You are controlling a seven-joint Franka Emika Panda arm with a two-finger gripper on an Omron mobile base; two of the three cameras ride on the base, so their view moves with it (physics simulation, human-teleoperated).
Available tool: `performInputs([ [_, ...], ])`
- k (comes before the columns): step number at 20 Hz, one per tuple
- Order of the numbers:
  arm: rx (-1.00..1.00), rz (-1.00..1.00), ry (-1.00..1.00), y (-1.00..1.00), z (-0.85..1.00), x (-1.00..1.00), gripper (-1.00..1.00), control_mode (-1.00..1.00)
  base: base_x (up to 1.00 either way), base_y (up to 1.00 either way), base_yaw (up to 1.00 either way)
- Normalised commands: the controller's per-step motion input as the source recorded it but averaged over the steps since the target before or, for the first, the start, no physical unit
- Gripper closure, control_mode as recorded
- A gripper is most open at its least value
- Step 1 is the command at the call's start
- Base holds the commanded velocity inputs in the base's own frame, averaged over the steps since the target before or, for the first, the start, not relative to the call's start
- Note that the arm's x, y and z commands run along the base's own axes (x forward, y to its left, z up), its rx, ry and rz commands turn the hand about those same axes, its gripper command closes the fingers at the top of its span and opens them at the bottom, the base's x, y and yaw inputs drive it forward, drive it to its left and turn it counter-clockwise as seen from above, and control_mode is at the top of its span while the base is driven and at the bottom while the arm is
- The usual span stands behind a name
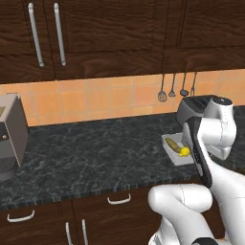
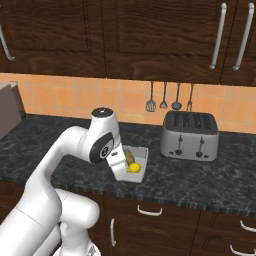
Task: Take the meat container that has the shrimp and place it on the second highest rack of the freezer. Then take the vegetable container that has the potato and lemon and place it on the highest rack of the freezer.
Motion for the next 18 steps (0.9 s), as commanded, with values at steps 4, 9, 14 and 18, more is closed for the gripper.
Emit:
performInputs([
  [4, 0.05, 0.0, -0.13, 0.0, -0.52, 0.51, -1.0, -1.0, 0.0, 0.0, 0.0],
  [9, 0.04, 0.0, -0.06, 0.0, -0.55, 0.46, -1.0, -1.0, 0.0, 0.0, 0.0],
  [14, 0.04, 0.0, 0.0, 0.0, -0.52, 0.29, -1.0, -1.0, 0.0, 0.0, 0.0],
  [18, 0.05, 0.0, 0.01, -0.04, -0.34, 0.2, -1.0, -1.0, 0.0, 0.0, 0.0],
])
